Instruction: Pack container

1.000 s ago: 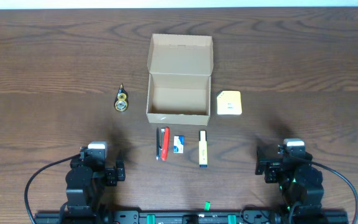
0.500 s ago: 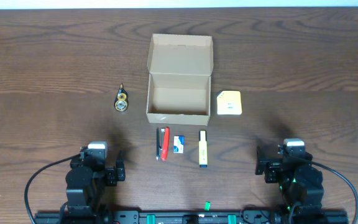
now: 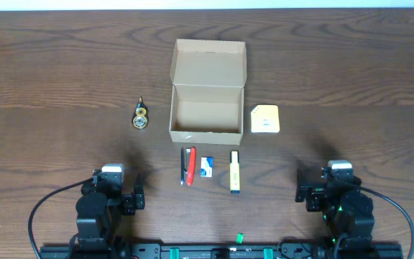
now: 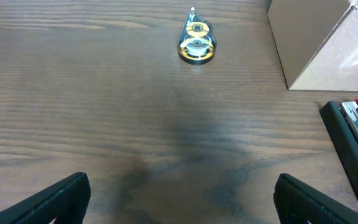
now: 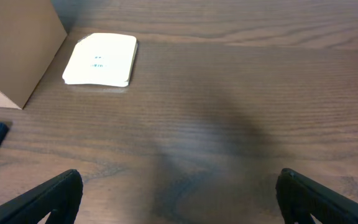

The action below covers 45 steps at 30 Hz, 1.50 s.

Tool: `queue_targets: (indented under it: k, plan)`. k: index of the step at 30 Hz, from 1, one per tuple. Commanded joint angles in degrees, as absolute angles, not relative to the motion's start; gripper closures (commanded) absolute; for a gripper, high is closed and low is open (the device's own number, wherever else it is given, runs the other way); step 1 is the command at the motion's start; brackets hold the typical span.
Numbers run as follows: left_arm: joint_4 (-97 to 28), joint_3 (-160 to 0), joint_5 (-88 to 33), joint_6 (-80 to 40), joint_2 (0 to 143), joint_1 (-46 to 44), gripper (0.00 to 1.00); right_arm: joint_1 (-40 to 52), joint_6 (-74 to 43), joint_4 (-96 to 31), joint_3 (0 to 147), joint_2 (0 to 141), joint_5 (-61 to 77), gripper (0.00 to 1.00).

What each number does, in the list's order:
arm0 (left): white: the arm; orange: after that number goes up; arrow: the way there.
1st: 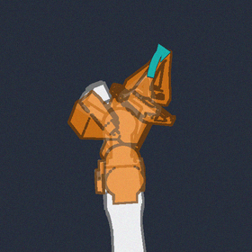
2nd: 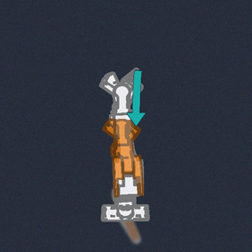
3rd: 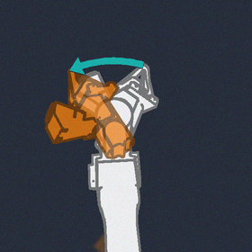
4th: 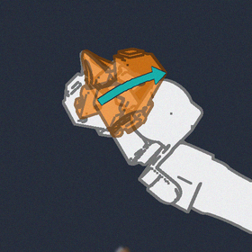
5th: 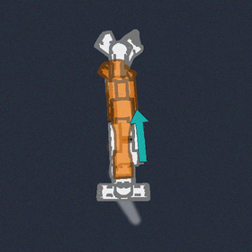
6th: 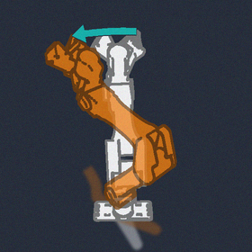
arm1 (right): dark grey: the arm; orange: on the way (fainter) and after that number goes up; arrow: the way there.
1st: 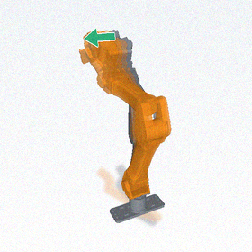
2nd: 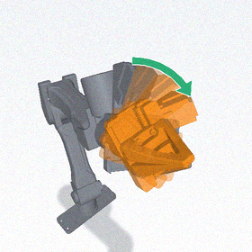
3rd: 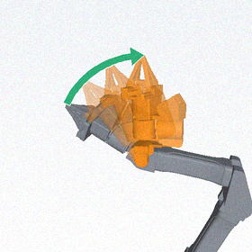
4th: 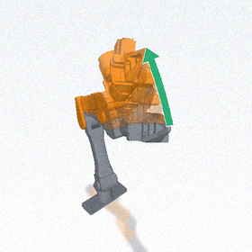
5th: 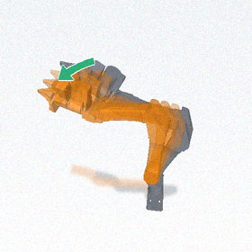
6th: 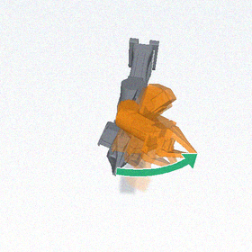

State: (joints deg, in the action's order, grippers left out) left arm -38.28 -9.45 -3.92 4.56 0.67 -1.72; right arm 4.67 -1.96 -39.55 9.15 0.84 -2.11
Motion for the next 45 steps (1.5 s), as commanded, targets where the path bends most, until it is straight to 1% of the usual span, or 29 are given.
queue_targets:
  k: [1,6,10,18,27,32,38,45]
  plan:
    - [-38.9,-9.1,-4.1,5.1,0.2,-1.9,0.05,4.1,-2.9,-39.4,9.1,0.3,-1.9,0.01]
    - [-38.9,-9.1,-4.1,5.1,0.2,-1.9,0.04,4.1,-5.8,-36.5,10.4,1.1,-1.5,0.01]
    - [-38.9,-9.1,-4.1,5.1,0.2,-1.9,0.05,4.1,-6.5,-36.8,18.1,8.2,-1.5,0.01]
    - [-38.9,-9.1,-4.1,5.1,0.2,-1.9,0.05,4.1,-9.5,-42.3,43.7,36.7,0.4,0.01]
    - [-38.9,-9.1,-4.1,5.1,0.2,-1.9,0.05,4.1,-12.3,-56.6,73.0,66.8,8.1,0.01]
    - [-38.9,-9.1,-4.1,5.1,0.2,-1.9,0.05,4.1,-12.4,-62.3,84.7,80.0,10.4,0.0]
    - [-38.9,-9.1,-4.1,5.1,0.2,-1.9,0.05,5.3,-12.4,-65.5,93.0,93.4,10.3,0.01]
    - [-38.9,-9.1,-4.1,5.1,0.2,-1.9,0.05,8.8,-11.1,-63.1,93.6,101.8,10.3,0.01]
